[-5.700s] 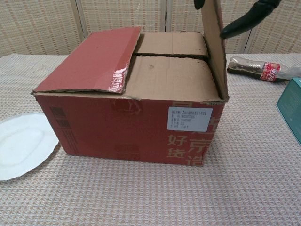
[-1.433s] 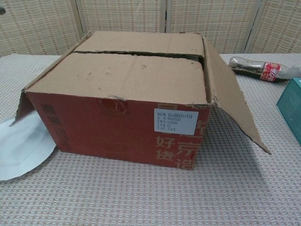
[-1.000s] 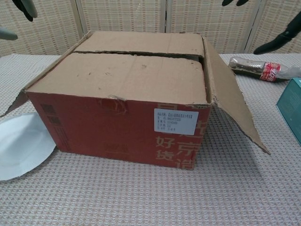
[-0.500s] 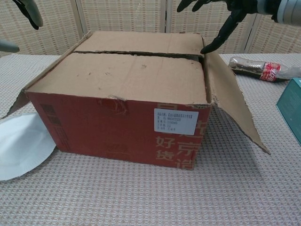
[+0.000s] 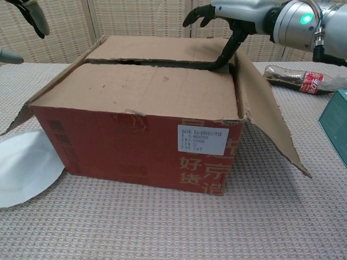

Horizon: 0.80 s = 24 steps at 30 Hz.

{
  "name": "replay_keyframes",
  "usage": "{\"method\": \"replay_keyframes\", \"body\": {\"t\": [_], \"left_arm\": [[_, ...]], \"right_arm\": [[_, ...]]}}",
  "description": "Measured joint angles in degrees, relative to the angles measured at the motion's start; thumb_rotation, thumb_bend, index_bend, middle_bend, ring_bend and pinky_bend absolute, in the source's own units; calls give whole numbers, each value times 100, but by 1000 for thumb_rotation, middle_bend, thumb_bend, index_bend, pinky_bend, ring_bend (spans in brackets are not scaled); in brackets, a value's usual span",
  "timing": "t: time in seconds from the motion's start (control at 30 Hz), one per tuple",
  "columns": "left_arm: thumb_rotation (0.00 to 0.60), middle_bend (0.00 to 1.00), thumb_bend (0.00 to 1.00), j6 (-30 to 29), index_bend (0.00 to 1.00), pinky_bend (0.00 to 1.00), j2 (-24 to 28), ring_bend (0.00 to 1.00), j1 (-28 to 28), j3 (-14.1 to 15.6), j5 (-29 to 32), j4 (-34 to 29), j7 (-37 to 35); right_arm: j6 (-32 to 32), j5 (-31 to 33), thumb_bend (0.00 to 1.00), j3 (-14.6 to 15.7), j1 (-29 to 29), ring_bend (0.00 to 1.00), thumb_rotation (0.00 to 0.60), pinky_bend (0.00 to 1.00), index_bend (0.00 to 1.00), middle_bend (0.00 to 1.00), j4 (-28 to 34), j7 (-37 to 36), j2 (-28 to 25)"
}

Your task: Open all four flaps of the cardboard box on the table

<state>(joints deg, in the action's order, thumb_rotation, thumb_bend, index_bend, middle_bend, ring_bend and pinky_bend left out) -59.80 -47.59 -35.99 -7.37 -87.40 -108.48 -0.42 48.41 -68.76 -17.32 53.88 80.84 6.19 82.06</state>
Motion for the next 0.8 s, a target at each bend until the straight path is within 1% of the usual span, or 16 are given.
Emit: {"method": "replay_keyframes", "body": {"t": [0.07,0.3,0.47,0.63,0.8], "left_arm": [[459,372,222,5,359,0,-4,287,-3,-7,2,2,5],[449,372,222,-26,359,0,5,287,25,-13,-7,-1,21],[451,372,222,-3,358,0,-3,287,25,-19,14,18,19],[453,372,222,-15,357,0,1,287,37,-26,19,3,6],[455,372,222,26,357,0,43,287,49,-6,21,-39,13]], "right_arm": [[98,-68,118,-10,34,123,600,0,136,109,-138,-18,96],[519,-336,217,-128,58,129,600,0,136,109,-388,-273,201],[869,-498,224,-300,44,134,600,0,136,109,-544,-521,170],[1011,-429,235,-530,99,137,600,0,136,109,-731,-549,140],[950,-167,241,-745,246,138,600,0,136,110,-1051,-484,148]]}}
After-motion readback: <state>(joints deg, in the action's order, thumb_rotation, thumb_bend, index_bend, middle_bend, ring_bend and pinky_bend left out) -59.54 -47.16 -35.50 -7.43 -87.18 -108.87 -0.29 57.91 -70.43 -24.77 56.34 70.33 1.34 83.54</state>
